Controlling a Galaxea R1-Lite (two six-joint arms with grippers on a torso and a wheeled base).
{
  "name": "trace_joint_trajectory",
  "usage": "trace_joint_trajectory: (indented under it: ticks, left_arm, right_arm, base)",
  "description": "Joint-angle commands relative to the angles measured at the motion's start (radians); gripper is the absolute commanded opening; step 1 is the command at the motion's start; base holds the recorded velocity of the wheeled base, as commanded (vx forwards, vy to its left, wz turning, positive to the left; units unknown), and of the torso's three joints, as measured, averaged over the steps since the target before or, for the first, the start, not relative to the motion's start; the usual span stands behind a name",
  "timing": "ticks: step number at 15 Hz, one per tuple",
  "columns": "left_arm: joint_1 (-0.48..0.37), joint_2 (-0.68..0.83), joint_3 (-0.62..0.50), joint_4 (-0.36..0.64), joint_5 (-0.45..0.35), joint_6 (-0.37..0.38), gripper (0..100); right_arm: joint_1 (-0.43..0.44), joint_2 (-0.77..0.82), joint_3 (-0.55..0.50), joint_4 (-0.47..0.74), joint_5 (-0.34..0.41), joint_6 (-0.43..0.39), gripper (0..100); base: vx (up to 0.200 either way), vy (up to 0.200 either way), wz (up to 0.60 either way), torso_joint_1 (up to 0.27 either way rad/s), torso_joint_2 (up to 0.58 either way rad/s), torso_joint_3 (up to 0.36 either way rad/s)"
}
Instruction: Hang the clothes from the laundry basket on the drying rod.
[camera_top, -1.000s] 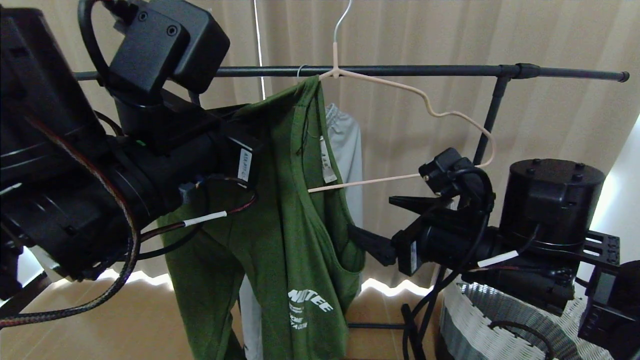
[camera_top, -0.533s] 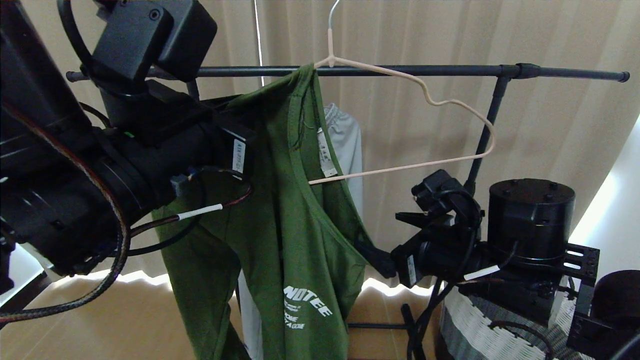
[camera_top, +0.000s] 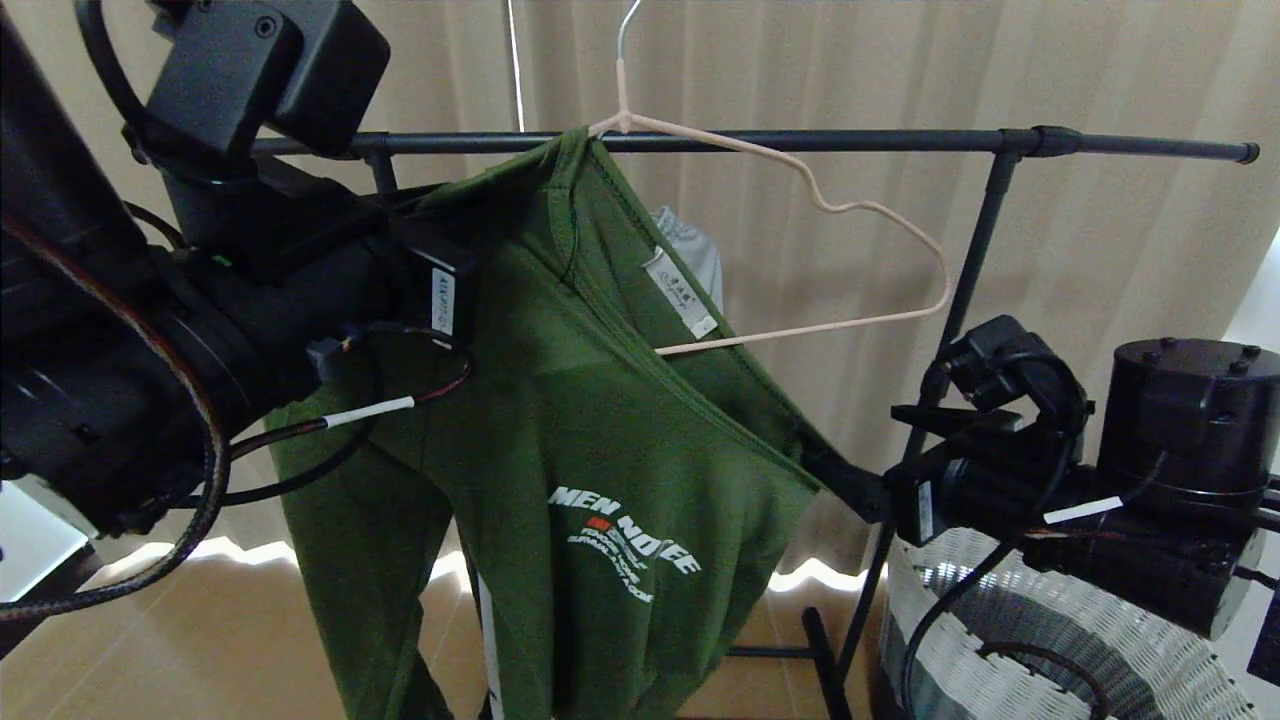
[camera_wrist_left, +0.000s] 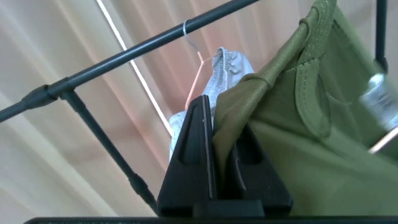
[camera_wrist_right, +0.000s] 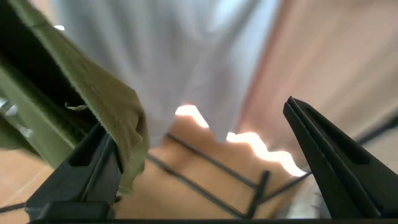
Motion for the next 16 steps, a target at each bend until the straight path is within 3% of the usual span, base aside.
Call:
trace_joint_trajectory:
  ticks: [1, 5, 11, 16]
  left_arm:
    - [0.0, -0.013, 0.037, -0.001, 0.0, 0.003, 0]
    - [0.0, -0.03, 0.103, -0.001, 0.0, 0.026, 0]
    - [0.049, -0.042, 0.17, -0.001, 0.0, 0.089, 0]
    - [0.071, -0.036, 0.204, -0.001, 0.001, 0.093, 0]
  right_arm:
    - [-0.091, -0.048, -0.052, 0.058, -0.001, -0.006, 100]
    - [-0.193, -0.05, -0.161, 0.115, 0.0, -0.006, 100]
    - [-0.214, -0.059, -0.185, 0.116, 0.0, -0.006, 100]
    - [-0.191, -0.082, -0.208, 0.116, 0.011, -0.008, 100]
  base:
    - [0.0, 0.0, 0.0, 0.0, 0.0, 0.0]
    - [0.0, 0.0, 0.0, 0.0, 0.0, 0.0]
    - [0.0, 0.0, 0.0, 0.0, 0.0, 0.0]
    - [0.0, 0.0, 0.0, 0.0, 0.0, 0.0]
